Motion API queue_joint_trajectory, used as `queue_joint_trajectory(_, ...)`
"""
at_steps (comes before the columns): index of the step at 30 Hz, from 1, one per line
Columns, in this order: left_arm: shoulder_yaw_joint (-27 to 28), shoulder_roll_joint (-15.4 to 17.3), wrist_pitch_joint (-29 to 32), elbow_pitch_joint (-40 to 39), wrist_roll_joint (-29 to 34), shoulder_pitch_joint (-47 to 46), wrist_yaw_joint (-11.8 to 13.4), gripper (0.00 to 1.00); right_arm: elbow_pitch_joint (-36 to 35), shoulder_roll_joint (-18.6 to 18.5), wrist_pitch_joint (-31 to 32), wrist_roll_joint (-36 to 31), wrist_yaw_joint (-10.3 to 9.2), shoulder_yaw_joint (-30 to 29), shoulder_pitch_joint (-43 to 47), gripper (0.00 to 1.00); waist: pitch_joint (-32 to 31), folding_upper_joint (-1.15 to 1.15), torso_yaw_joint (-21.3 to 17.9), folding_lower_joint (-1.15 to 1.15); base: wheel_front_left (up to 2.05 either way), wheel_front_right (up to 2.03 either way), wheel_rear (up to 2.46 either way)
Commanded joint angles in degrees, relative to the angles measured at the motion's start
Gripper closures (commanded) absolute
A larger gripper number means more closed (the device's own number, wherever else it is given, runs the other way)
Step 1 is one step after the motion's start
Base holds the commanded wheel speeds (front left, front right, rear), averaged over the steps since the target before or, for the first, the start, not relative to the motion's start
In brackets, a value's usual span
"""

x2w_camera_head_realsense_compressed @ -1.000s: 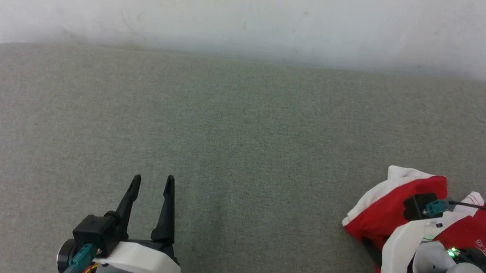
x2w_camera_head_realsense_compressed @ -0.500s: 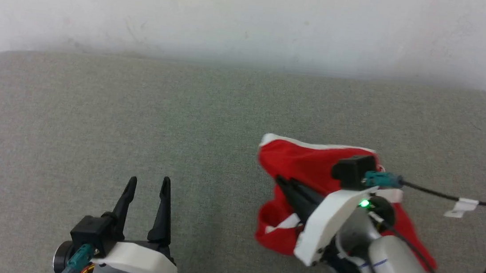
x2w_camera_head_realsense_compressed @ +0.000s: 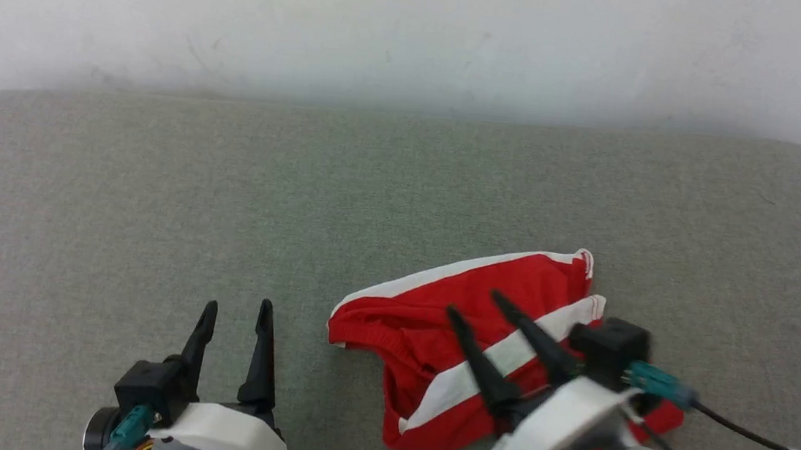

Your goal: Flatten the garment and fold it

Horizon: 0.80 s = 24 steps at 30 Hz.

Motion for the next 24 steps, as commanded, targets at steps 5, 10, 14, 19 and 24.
queue_joint_trajectory(5, 0.36, 0.24, 1.0, 1.31, 0.13, -0.73, 0.85, 0.0, -7.1, -1.14, -2.32, -7.65, -0.03, -11.43, 6.74, 0.0, -0.88, 0.0, -1.71, 0.0, 0.0, 0.0, 0.0)
queue_joint_trajectory(10, -0.31, 1.13, 6.16, 2.79, -0.12, -4.94, 0.52, 0.0, -14.52, 0.24, 0.72, -12.44, -0.03, -21.46, 12.91, 0.0, -1.38, 0.0, -2.85, 0.0, 0.0, 0.0, 0.0)
queue_joint_trajectory(14, -0.95, 2.38, 12.7, 5.97, -0.43, -11.0, -0.21, 0.0, -19.67, 1.22, 3.34, -14.4, -0.03, -25.34, 15.91, 0.0, -1.42, 0.0, -4.11, 0.0, 0.0, 0.0, 0.0)
queue_joint_trajectory(19, -2.37, 4.28, 22.32, 13.71, -1.57, -18.37, -2.98, 0.0, -23.72, 1.92, 5.82, -14.94, -0.03, -26.46, 17.92, 0.0, -0.61, 0.0, -6.31, 0.0, 0.0, 0.0, 0.0)
queue_joint_trajectory(24, -4.69, 5.17, 30.52, 22.65, -2.29, -22.94, -6.01, 0.0, -24.6, 2.22, 6.77, -14.25, -0.03, -26.93, 18.96, 0.0, 0.36, 0.0, -8.21, 0.0, 0.0, 0.0, 0.0)
